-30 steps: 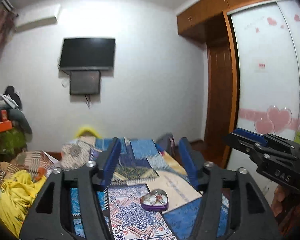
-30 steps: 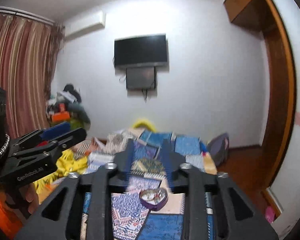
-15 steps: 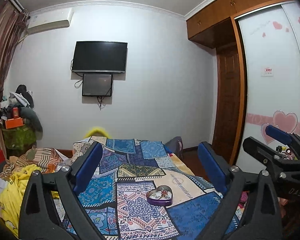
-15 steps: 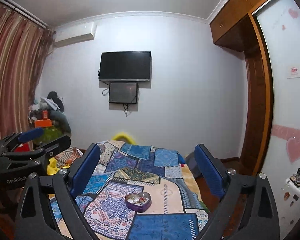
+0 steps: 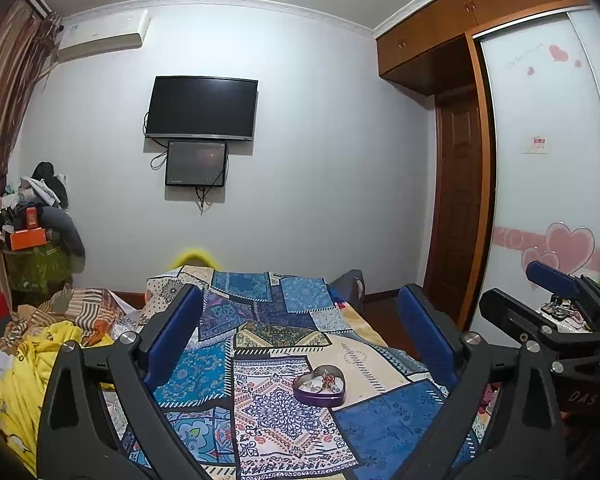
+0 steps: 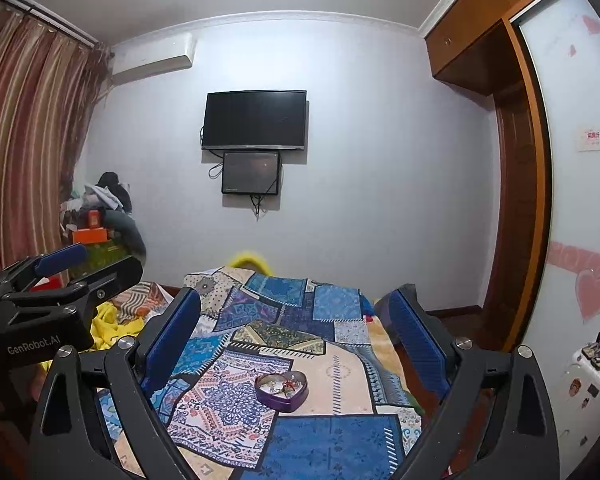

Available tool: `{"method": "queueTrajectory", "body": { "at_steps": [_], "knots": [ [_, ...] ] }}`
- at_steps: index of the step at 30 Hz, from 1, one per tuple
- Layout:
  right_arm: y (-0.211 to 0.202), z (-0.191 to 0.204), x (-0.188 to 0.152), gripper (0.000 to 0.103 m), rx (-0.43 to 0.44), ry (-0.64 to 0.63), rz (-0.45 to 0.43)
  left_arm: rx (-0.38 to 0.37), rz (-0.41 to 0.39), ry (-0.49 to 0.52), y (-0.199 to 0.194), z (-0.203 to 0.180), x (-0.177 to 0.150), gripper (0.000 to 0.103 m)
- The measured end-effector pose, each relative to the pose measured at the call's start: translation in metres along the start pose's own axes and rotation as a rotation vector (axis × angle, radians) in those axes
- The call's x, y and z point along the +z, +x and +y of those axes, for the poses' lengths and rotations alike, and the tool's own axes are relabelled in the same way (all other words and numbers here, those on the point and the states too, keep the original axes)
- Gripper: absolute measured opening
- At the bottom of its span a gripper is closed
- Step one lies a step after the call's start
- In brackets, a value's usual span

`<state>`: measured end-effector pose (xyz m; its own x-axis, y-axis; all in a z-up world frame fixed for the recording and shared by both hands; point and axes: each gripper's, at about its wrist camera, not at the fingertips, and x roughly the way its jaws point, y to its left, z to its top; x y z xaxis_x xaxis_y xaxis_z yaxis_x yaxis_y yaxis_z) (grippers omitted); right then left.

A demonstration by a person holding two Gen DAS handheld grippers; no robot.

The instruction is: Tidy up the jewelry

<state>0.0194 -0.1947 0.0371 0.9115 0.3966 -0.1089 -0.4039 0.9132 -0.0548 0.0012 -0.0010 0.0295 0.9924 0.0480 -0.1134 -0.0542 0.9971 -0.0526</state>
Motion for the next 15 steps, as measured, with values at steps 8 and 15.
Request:
{"method": "queueTrajectory", "body": {
  "at_steps": [8,15],
  "knots": [
    [0.001,-0.0032,-0.0009,0.094,0.001,0.007,0.013,0.0,0.013,0.002,0.003,-0.001,-0.0031,0.101],
    [0.001,-0.0048,0.0004,0.094,-0.001,0.013,0.024,0.0,0.023,-0.003,0.0053,-0.0001,-0.0049,0.102]
  ]
}}
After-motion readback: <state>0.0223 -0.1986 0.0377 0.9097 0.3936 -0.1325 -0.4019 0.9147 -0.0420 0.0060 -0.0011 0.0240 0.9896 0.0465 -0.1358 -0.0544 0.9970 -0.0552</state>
